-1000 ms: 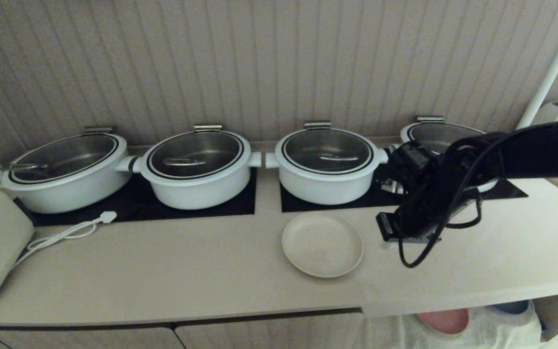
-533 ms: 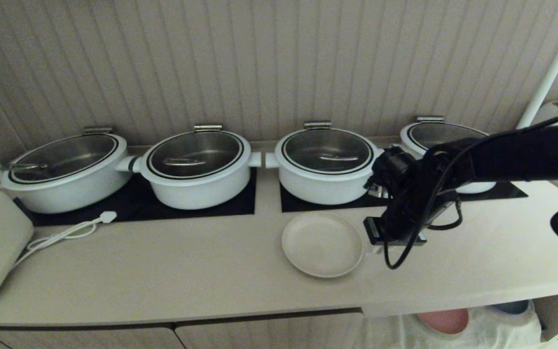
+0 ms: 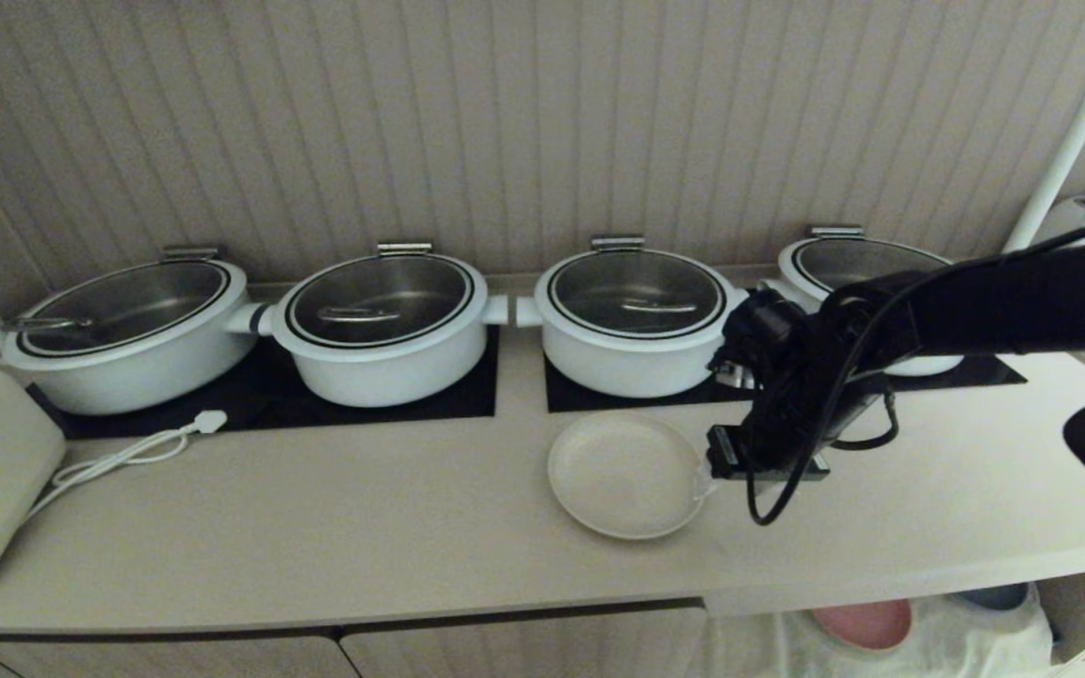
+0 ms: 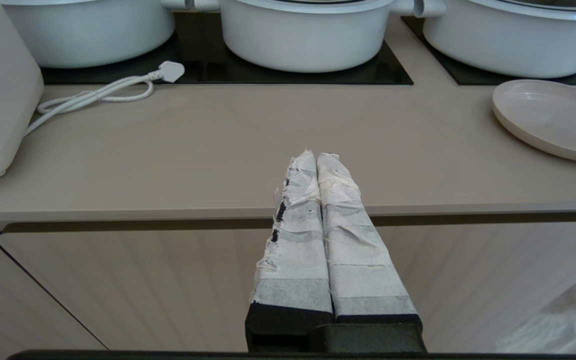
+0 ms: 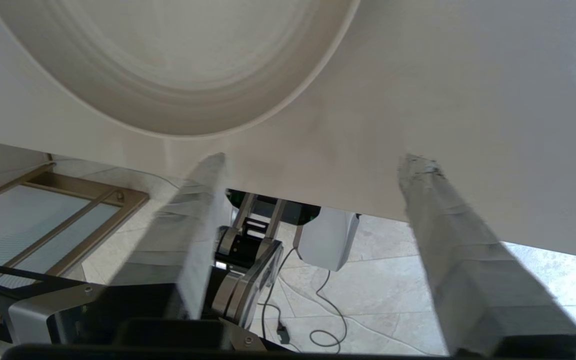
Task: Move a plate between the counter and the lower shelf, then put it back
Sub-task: Pick up the plate
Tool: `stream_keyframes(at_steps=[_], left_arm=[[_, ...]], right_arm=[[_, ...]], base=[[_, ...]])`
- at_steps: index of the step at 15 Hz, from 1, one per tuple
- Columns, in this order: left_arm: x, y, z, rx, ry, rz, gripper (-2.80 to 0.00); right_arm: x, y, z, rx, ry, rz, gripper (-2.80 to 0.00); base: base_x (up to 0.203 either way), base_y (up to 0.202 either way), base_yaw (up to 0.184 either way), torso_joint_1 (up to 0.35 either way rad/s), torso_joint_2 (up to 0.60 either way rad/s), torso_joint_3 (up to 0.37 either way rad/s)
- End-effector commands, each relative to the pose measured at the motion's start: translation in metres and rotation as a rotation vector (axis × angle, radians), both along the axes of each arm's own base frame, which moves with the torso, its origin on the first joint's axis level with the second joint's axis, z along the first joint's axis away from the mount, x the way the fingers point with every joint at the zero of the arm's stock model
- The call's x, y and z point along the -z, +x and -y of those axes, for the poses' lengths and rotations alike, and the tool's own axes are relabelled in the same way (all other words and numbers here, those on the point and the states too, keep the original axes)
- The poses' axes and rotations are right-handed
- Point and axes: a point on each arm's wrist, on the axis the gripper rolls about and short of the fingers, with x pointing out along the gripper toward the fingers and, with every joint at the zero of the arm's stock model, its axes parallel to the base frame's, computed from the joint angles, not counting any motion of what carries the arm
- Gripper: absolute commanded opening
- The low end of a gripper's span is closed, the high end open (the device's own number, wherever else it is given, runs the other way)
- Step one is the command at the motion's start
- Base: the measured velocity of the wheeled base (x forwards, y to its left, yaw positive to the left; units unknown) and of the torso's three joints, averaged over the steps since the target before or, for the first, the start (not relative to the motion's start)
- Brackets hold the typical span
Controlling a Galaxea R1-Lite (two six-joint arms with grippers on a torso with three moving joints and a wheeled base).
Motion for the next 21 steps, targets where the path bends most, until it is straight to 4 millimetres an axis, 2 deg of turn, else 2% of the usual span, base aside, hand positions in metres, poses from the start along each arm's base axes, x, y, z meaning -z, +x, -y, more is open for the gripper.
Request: stream_keyframes(at_steps=[1,13,21], left_arm=[[0.0,0.0,0.0,0.0,0.0,0.0,-2.8],[0.0,0.0,0.0,0.0,0.0,0.001,-2.8],[0.0,0.0,0.0,0.0,0.0,0.001,-2.8]], right_arm=[[0.003,0.0,0.0,0.0,-0.004,-0.011,0.0],[0.035,0.014,-0.003,0.014,-0.071,-0.049,0.0],[0.043,0.041,-0.014,0.028,-0.073,0.001,0.0]], base=[[0.0,0.0,0.0,0.0,0.0,0.0],[0.0,0.0,0.0,0.0,0.0,0.0],[0.0,0.0,0.0,0.0,0.0,0.0]])
